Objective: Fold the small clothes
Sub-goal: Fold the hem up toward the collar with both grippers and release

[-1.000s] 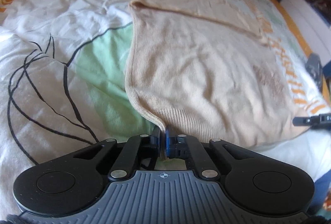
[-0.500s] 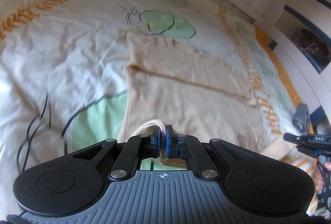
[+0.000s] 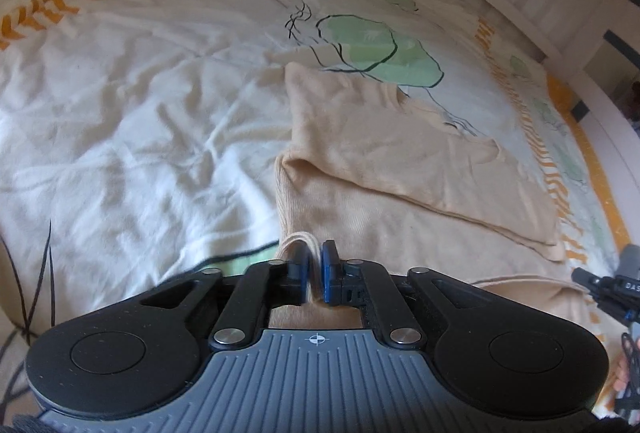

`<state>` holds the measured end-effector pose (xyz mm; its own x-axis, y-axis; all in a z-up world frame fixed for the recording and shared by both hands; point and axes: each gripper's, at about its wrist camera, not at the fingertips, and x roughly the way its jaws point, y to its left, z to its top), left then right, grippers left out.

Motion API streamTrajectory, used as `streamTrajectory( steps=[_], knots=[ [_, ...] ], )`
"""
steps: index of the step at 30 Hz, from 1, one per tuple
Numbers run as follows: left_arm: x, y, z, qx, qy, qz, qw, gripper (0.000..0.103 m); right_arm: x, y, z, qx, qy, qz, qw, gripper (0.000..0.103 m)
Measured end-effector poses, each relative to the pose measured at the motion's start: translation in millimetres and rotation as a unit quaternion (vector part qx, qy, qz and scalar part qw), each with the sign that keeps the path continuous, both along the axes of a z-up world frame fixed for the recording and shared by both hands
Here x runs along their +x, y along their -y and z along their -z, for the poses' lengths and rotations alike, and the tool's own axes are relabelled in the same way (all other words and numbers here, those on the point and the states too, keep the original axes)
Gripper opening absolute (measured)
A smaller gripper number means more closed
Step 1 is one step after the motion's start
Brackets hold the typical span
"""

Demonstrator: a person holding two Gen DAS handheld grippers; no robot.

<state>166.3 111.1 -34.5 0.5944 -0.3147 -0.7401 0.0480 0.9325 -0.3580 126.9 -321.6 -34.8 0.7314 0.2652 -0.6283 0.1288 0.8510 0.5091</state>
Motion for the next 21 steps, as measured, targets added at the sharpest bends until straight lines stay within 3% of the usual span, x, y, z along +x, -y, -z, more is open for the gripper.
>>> streamTrajectory(
  steps=[1, 2, 3, 4, 9, 13, 21],
  knots=[
    [-1, -1, -2, 0.004, 0.005, 0.001, 1.0, 0.025, -2, -1, 0, -0.01, 0.007, 0.001, 1.0, 0.027],
    [-2, -1, -4, 0.01, 0.012, -0.001, 0.9999, 0.034, -4, 0, -1, -0.017, 0.012, 0.0, 1.0, 0.038],
    [-4, -3, -5, 0.018, 0.023, -0.005, 0.9996, 0.051, -6, 0, -1, -0.024, 0.017, 0.0, 1.0, 0.05],
    [-7, -4, -7, 0.025, 0.036, -0.008, 0.999, 0.059, -10, 1, -2, -0.029, 0.024, 0.001, 0.999, 0.054],
    [-12, -7, -7, 0.057, 0.045, 0.018, 0.9972, 0.069, -20, -4, 0, -0.073, 0.032, -0.019, 0.997, 0.057],
    [-14, -6, -2, 0.057, 0.033, 0.03, 0.9974, 0.07, -19, -11, 4, -0.098, 0.035, -0.035, 0.994, 0.062],
    [-16, 4, -9, 0.063, 0.069, 0.059, 0.9939, 0.07, -26, -4, 0, -0.09, 0.061, -0.012, 0.994, 0.073]
  ],
)
